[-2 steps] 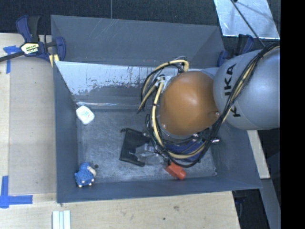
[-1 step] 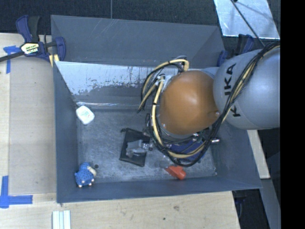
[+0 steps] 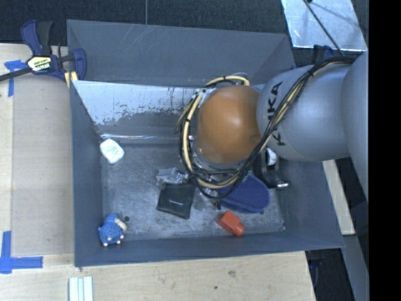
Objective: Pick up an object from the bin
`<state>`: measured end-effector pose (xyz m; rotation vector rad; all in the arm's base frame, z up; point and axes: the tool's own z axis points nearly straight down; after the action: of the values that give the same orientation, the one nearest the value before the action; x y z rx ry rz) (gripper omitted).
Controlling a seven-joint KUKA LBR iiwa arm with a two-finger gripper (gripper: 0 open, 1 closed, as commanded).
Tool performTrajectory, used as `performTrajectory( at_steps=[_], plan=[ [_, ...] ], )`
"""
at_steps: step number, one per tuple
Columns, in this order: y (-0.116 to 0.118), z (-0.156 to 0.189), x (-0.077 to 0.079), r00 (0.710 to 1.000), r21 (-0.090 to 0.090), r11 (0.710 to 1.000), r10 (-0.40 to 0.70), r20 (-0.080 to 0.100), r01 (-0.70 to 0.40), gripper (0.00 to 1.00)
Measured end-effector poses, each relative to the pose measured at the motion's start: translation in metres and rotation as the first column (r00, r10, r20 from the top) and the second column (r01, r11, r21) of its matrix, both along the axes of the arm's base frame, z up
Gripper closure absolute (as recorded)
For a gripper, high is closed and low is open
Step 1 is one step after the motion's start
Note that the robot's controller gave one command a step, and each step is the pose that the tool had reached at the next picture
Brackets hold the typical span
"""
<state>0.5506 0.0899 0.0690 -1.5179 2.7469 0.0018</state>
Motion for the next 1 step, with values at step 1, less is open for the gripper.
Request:
performTrajectory(
  at_steps=[1],
  plan=[
    [0.0006,0.0021,0.001,1.0,0.001,1.0,-0.002,0.003,0.002,1.0]
  ],
)
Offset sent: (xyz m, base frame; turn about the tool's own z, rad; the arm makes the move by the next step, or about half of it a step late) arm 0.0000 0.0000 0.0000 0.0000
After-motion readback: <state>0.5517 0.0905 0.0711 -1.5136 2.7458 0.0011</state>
